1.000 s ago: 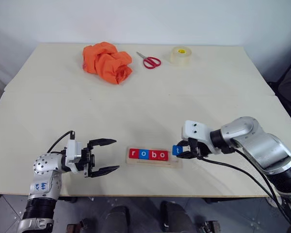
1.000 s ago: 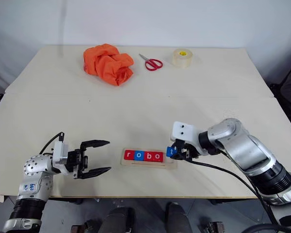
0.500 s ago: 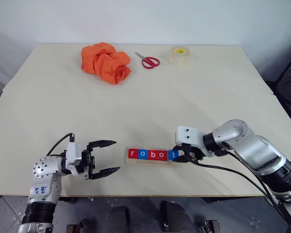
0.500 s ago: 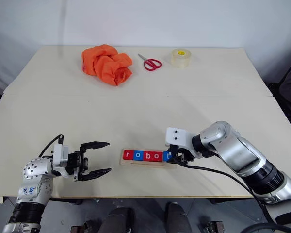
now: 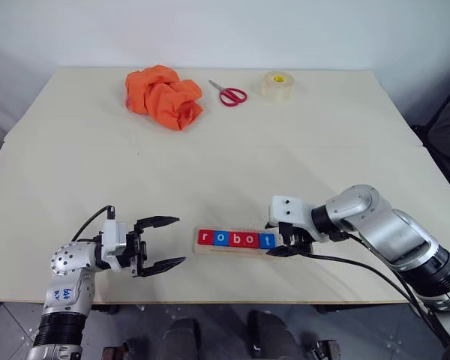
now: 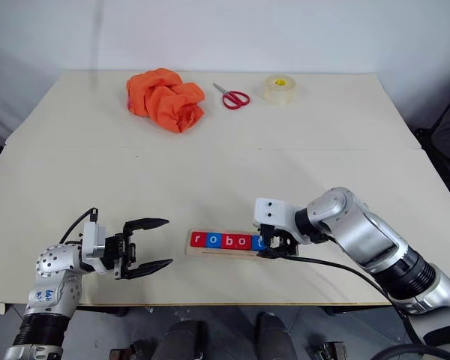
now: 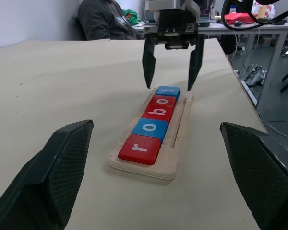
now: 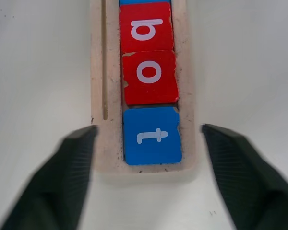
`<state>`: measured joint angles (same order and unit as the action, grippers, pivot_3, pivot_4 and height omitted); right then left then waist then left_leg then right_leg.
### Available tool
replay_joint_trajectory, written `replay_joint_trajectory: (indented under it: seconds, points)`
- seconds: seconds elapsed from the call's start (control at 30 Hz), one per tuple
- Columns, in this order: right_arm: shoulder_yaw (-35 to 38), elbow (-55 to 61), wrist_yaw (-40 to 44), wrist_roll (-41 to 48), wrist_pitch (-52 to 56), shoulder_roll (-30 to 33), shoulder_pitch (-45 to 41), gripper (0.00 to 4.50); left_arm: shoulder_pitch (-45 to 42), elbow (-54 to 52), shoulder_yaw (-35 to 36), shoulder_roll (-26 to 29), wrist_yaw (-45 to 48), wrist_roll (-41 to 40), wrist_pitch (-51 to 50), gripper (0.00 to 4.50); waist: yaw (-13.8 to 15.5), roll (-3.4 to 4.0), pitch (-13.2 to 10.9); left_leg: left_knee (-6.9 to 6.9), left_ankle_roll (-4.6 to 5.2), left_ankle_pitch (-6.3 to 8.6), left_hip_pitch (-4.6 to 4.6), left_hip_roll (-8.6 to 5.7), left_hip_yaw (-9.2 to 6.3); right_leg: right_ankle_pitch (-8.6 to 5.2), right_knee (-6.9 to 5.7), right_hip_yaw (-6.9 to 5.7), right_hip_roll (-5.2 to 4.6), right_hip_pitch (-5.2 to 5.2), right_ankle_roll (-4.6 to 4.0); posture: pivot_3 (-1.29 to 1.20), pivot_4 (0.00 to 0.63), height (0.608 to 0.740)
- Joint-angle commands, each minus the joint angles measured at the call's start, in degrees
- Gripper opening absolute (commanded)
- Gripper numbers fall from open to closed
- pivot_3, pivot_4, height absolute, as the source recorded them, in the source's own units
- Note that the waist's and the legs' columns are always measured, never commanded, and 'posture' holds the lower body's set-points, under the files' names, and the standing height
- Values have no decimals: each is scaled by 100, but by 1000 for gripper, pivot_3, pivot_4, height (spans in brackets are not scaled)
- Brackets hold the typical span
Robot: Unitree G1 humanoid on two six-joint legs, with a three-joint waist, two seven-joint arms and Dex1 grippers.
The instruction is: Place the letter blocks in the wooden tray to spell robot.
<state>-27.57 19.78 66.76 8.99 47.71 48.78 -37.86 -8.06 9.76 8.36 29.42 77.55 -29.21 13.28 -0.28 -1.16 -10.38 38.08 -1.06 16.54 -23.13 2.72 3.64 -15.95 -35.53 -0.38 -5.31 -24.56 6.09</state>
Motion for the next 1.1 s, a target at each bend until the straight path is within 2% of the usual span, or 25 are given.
replay_joint_trajectory:
  seconds: [0.03,0.17,0.23,0.33,0.4,0.5,0.6,0.77,0.97,1.1]
  points:
    - [182,219,23,85,96,24,-116,4458,-22,-94,24,-1,-14,-55,89,4500,1,0,0,0,0,0,0,0,0,0,0,0,0,0,0,0,150,740]
    - [243,256,9,128,144,38,-77,4458,-37,-97,7,-6,-92,-14,44,4500,0,0,0,0,0,0,0,0,0,0,0,0,0,0,0,0,150,740]
    - [499,256,-27,301,-41,-33,94,4458,-21,-174,-2,-5,-462,184,-71,4500,2,0,0,0,0,0,0,0,0,0,0,0,0,0,0,0,150,740]
    - [1389,97,-15,792,-1069,-301,626,4458,40,-247,5,33,-1129,741,93,4500,16,-2,1,-1,0,0,0,0,-3,0,2,-2,2,4,0,0,150,740]
    - [1754,-33,185,1040,-1457,-324,880,4458,101,-350,44,37,-1202,660,66,4500,17,-2,1,-1,0,0,-1,-1,0,2,3,-2,2,4,3,0,150,740]
    - [2498,-668,907,1522,-2546,-259,1573,4458,282,-530,228,137,-1220,409,-53,4500,26,-7,4,-1,0,0,1,-1,0,3,8,-3,2,12,5,0,150,740]
    - [2770,-1450,1555,1456,-3526,-31,1914,4458,434,-528,436,261,-1085,247,88,4500,16,-6,3,-1,1,1,5,-1,0,4,13,-5,1,18,7,0,150,740]
    - [3116,-2521,2376,1846,-4138,9,1800,4458,720,-524,823,512,-739,-178,7,4500,-62,-2,1,0,1,-2,23,8,6,4,-2,2,10,20,7,0,150,740]
    - [3136,-3791,2558,1632,-4993,-7,1386,4458,765,-365,1080,753,-577,-321,-68,4500,-127,1,-1,-3,-2,-4,35,12,7,1,-8,5,14,23,1,0,150,740]
    - [3148,-4237,2574,1726,-5259,11,1160,4458,656,-387,1145,732,-525,-476,-114,4500,-128,1,-1,-3,-3,-3,37,12,10,1,-9,7,13,24,1,0,150,740]
